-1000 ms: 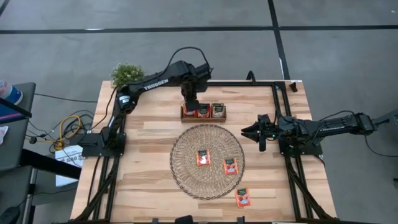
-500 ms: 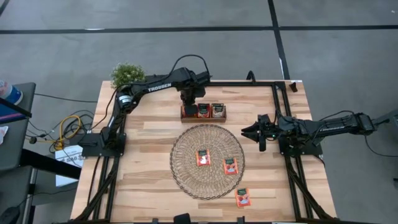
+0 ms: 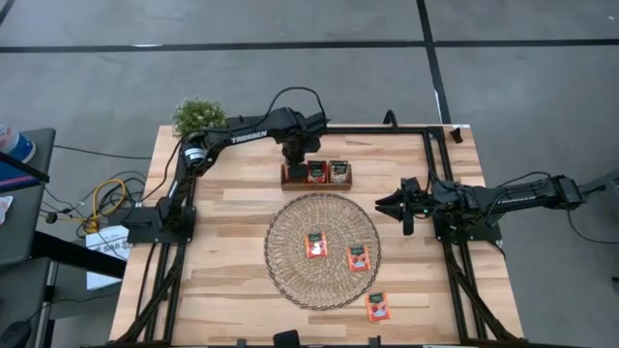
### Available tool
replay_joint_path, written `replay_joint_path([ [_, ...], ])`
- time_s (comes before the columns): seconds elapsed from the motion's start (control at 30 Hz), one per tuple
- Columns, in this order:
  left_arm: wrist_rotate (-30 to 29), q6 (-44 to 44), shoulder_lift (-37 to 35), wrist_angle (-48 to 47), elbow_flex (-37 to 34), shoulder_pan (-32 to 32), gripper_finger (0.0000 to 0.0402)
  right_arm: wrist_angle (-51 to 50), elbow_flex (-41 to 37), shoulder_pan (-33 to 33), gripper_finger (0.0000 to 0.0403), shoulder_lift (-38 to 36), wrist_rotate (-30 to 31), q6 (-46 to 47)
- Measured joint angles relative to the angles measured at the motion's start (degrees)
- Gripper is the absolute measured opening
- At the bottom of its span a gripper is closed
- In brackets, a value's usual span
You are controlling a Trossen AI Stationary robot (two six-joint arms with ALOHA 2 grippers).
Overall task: Pick & Place Tea
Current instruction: Put the orange tea bag into the left section of the wooden organizer
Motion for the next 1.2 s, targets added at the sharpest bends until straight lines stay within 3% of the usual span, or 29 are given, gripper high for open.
replay_joint_path([
  [0.43, 4.01, -0.85, 0.0, -0.79, 0.02, 0.1, 0.0, 0.0, 0.0, 0.0, 0.0098, 0.01, 0.02, 0.01],
  [0.73, 3.08, -1.14, 0.0, -0.83, 0.02, 0.12, 0.0002, 0.0, 0.0, 0.0, 0.0098, 0.02, 0.02, 0.01],
  [1.03, -0.07, 0.05, 0.0, -0.85, 0.02, 0.28, 0.0074, 0.01, 0.0, 0.0, 0.0098, 0.02, -0.02, 0.02],
  [1.2, -5.09, -1.19, -0.21, -2.11, 0.24, 0.17, 0.011, 0.02, 0.0, 0.0, 0.0098, 0.0, -0.04, 0.04],
])
